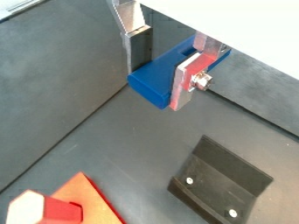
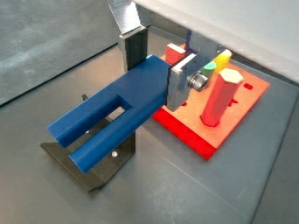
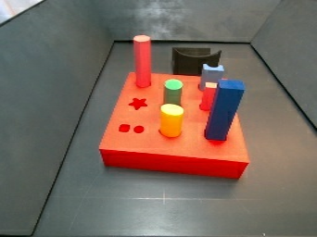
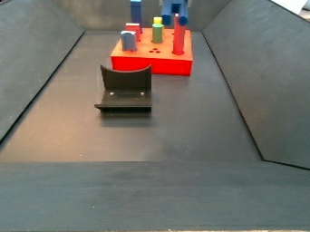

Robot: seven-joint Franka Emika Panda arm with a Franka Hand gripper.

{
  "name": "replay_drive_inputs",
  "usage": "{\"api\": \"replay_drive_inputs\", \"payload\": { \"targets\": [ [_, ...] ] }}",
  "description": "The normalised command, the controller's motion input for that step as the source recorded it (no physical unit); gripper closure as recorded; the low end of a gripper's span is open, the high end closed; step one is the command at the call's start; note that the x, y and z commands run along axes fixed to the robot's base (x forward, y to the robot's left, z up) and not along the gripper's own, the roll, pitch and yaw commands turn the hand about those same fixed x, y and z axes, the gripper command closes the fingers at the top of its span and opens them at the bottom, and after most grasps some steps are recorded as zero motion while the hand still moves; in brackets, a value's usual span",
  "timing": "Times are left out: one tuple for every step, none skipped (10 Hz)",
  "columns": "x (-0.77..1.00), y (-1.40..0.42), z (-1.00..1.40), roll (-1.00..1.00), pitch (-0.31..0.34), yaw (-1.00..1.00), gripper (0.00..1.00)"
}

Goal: Pick up the square-circle object. Move up. Place the square-circle object on the fixture. Regrasp the square-circle object. Rotate the square-circle object. Move to above the board. Insert the square-circle object.
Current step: Place the square-circle object on the fixture.

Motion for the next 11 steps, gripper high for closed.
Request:
{"api": "replay_drive_inputs", "payload": {
  "targets": [
    [0.83,-0.01,0.01,-0.09,0.166,0.03,1.0],
    [1.0,0.07,-0.39,-1.0,-0.063,0.17,1.0],
    [1.0,0.09,-0.4,-1.0,-0.065,0.15,1.0],
    [1.0,0.1,-0.34,-1.0,-0.068,0.13,1.0],
    [1.0,0.08,-0.29,-1.0,-0.065,0.12,1.0],
    [1.0,0.07,-0.2,-1.0,-0.03,0.11,1.0],
    [1.0,0.07,-0.14,-1.0,0.004,0.09,1.0],
    [0.92,0.06,-0.09,-1.0,0.045,0.08,1.0],
    [0.86,0.06,-0.07,-1.0,0.07,0.07,1.0],
    [0.73,0.05,-0.05,-0.88,0.11,0.02,1.0],
    [0.68,0.05,-0.04,-0.77,0.117,-0.01,1.0]
  ]
}}
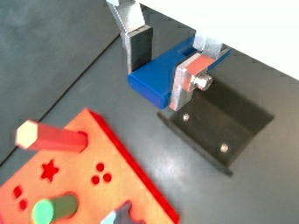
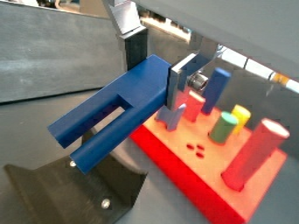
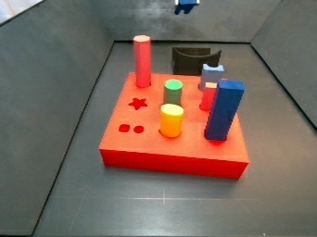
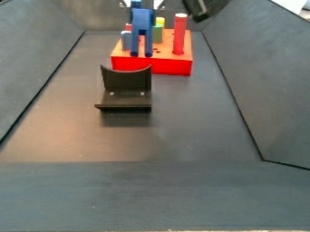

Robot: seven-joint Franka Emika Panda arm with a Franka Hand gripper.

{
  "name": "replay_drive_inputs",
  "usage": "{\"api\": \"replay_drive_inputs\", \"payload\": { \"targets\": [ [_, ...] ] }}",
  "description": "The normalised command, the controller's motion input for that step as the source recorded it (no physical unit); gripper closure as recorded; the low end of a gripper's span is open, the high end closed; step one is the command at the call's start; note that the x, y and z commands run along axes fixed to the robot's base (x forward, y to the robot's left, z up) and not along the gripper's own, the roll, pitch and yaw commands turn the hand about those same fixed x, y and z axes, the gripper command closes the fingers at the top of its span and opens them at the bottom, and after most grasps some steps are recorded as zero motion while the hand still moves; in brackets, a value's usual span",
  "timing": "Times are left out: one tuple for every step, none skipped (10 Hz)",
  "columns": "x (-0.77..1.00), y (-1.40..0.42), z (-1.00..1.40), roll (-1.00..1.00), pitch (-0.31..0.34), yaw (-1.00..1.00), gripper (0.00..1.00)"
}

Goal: Pick up the square-circle object. Move up. Place the square-circle object on the fixture. Regrasp the square-circle object. Rotate the square-circle object. Move to above the board. Insert the square-circle object.
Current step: Place the square-circle object on the fixture.

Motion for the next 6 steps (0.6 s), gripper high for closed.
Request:
{"api": "replay_drive_inputs", "payload": {
  "targets": [
    [0.58,0.05,-0.03,-0.57,0.12,-0.05,1.0],
    [0.51,0.05,-0.03,-0.41,0.114,-0.07,1.0],
    [0.41,0.04,-0.02,-0.24,0.1,-0.09,1.0],
    [0.35,0.03,-0.02,-0.2,0.092,-0.1,1.0],
    [0.21,0.04,-0.02,-0.16,0.071,-0.08,1.0],
    [0.17,0.14,-1.0,-1.0,0.232,-0.09,1.0]
  ]
}}
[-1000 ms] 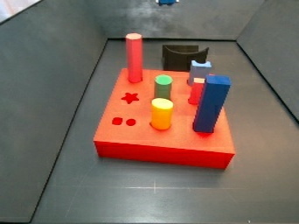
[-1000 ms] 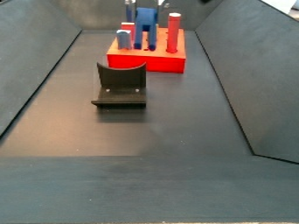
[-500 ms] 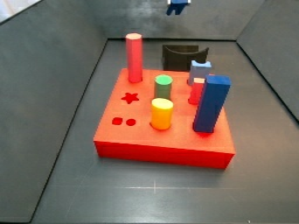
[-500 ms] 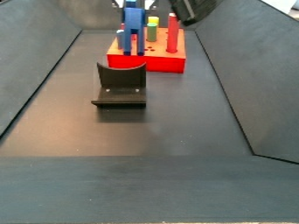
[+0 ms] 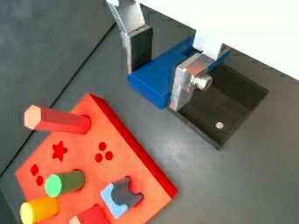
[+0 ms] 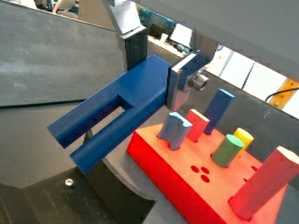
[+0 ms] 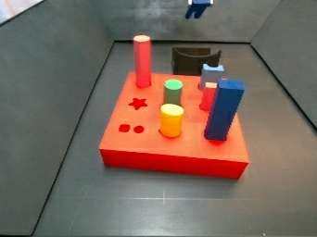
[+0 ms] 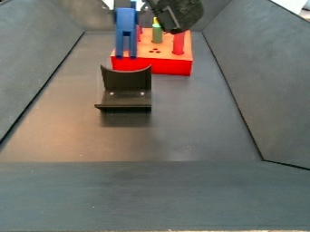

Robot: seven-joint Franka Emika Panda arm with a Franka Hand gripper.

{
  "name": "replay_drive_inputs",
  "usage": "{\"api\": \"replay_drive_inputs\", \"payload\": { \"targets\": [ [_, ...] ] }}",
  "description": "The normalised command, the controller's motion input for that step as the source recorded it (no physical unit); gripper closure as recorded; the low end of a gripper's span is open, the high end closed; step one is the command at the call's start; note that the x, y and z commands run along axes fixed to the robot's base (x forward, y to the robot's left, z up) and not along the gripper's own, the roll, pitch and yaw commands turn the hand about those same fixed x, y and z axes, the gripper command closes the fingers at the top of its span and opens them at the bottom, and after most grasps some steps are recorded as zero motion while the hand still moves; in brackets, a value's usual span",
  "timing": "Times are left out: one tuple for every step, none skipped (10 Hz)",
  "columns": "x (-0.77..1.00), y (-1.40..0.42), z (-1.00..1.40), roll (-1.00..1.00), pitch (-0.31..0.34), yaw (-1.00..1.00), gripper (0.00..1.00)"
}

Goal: Pick up the square-circle object. Move up. Place the square-circle object on the fixture. Regrasp the square-circle object. Rotate the square-circle object. Move to above the board. Insert the square-circle object.
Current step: Place the square-circle object on the fixture.

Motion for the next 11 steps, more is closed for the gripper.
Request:
{"api": "replay_drive_inputs", "payload": {
  "targets": [
    [0.14,0.14,-1.0,-1.0,0.222,-0.1,1.0],
    [0.15,0.14,-1.0,-1.0,0.219,-0.14,1.0],
    [0.16,0.14,-1.0,-0.82,0.198,-0.19,1.0],
    [0.17,0.14,-1.0,-0.61,0.149,-0.22,1.0],
    [0.18,0.14,-1.0,-0.45,0.107,-0.22,1.0],
    [0.18,0.14,-1.0,-0.3,0.069,-0.22,1.0],
    [0.19,0.13,-1.0,-0.21,0.031,-0.21,1.0],
    [0.17,0.13,-0.9,-0.17,-0.011,-0.18,1.0],
    [0.15,0.1,-0.71,-0.17,-0.031,-0.16,1.0],
    [0.13,0.09,-0.59,-0.16,-0.039,-0.14,1.0],
    [0.1,0.13,-0.43,-0.12,-0.066,-0.09,1.0]
  ]
}}
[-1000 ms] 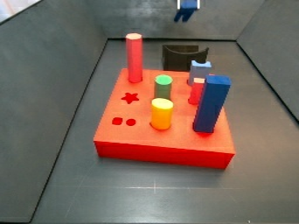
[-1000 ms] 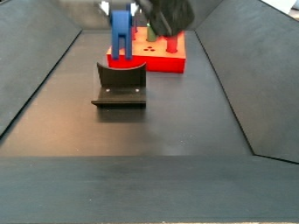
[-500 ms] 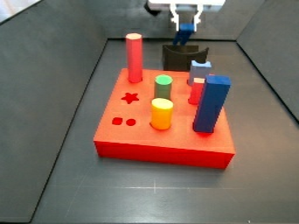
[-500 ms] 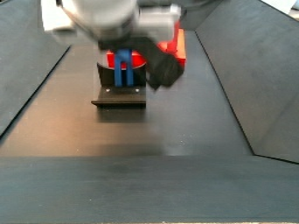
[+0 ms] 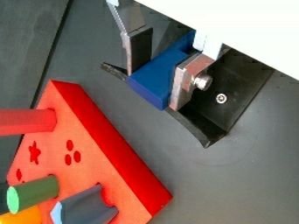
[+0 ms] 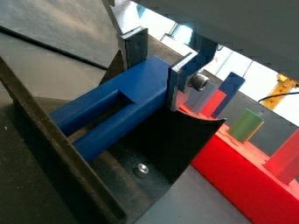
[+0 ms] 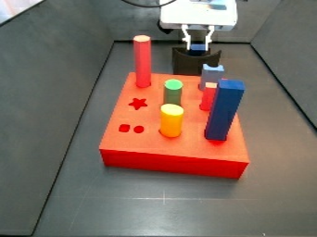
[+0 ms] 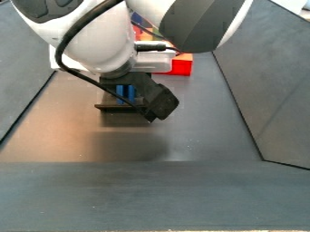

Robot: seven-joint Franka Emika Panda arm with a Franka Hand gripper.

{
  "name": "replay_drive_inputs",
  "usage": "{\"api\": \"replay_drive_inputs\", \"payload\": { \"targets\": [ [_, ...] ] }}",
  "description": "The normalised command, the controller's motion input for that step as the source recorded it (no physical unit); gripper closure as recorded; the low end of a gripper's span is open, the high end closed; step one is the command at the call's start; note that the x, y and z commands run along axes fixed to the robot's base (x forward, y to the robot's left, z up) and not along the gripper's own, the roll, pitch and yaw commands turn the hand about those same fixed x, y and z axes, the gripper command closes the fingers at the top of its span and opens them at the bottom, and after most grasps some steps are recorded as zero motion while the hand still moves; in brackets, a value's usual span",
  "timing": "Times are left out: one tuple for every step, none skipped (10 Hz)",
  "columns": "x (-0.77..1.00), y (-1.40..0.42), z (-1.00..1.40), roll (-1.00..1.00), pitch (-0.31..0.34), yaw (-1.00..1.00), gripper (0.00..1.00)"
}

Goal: Pick up the square-circle object. Move up. Place the square-circle object on the fixture. Regrasp the square-circle object. Rotate the square-circle object. Move to above the board. Insert the square-circle object.
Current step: Place the square-circle object on the fixture, then regrasp the square-circle object.

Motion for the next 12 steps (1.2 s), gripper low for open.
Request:
{"api": "replay_drive_inputs", "payload": {
  "targets": [
    [0.09,0.14,-0.42,-0.12,-0.072,-0.08,1.0],
    [0.09,0.14,-0.41,-0.12,-0.073,-0.05,1.0],
    [0.09,0.14,-0.41,-0.11,-0.071,-0.04,1.0],
    [0.0,0.0,0.0,0.0,0.0,0.0,0.0],
    [0.0,0.0,1.0,-0.04,-0.041,-0.01,0.0],
    [-0.01,0.0,1.0,-0.03,-0.038,0.0,0.0],
    [-0.03,0.01,1.0,0.0,-0.021,0.02,0.0],
    [-0.03,0.0,1.0,0.02,-0.013,0.03,0.0],
    [-0.04,0.0,1.0,0.04,0.012,0.04,0.0],
    [-0.04,0.0,0.89,0.04,0.034,0.03,0.0],
    [-0.03,0.0,0.66,0.04,0.06,0.02,0.0],
    [-0.03,0.01,0.54,0.04,0.072,0.02,0.0]
  ]
}}
